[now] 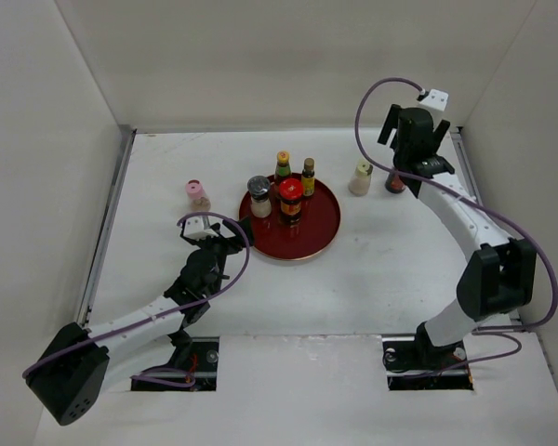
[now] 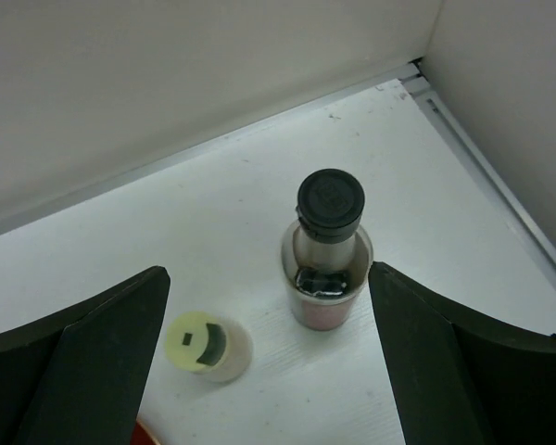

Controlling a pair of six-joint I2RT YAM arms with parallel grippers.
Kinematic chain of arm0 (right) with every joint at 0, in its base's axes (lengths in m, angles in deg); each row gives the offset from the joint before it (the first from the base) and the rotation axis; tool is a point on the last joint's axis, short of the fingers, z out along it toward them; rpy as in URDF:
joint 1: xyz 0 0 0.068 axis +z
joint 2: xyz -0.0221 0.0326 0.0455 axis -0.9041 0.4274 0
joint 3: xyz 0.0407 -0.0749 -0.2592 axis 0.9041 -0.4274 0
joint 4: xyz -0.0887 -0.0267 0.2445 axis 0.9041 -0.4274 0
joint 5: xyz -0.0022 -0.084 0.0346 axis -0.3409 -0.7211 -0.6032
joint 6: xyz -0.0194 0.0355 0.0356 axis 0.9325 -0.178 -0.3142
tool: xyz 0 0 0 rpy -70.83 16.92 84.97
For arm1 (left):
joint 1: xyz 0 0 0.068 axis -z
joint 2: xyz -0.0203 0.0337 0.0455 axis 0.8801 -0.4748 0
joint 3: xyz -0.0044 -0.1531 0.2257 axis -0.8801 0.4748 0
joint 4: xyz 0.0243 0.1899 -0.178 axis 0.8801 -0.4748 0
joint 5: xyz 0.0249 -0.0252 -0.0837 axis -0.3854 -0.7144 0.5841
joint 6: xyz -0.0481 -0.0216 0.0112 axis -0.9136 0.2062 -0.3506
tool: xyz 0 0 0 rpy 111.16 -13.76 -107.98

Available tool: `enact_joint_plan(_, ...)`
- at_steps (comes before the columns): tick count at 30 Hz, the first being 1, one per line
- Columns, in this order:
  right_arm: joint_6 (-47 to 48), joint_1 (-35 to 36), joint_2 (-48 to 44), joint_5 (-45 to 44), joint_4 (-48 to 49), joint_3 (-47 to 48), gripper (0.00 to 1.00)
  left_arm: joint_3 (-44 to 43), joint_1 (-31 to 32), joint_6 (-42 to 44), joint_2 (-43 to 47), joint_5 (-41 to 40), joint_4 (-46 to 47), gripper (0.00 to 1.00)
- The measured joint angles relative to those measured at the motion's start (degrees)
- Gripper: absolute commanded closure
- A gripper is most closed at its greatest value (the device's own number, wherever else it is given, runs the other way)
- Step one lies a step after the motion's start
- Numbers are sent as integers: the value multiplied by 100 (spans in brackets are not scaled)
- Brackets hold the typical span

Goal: Organize the condiment bottles

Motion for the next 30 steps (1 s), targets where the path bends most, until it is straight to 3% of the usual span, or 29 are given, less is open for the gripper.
enact_joint_plan(8, 258, -278, 636, -66, -446, 640, 9, 0, -9, -7, -118, 17, 11, 5)
enact_joint_plan(17, 409, -424, 1231, -68, -546, 1161, 37, 0, -74, -26, -341, 33, 46, 5)
enact_joint_plan(23, 492, -428, 1384, -136, -549, 1180, 67, 0, -87, -28, -420, 50, 81, 5)
enact_joint_plan(30, 719, -393, 1325, -348, -190, 964, 79, 0, -105, -44, -479, 61, 131, 5)
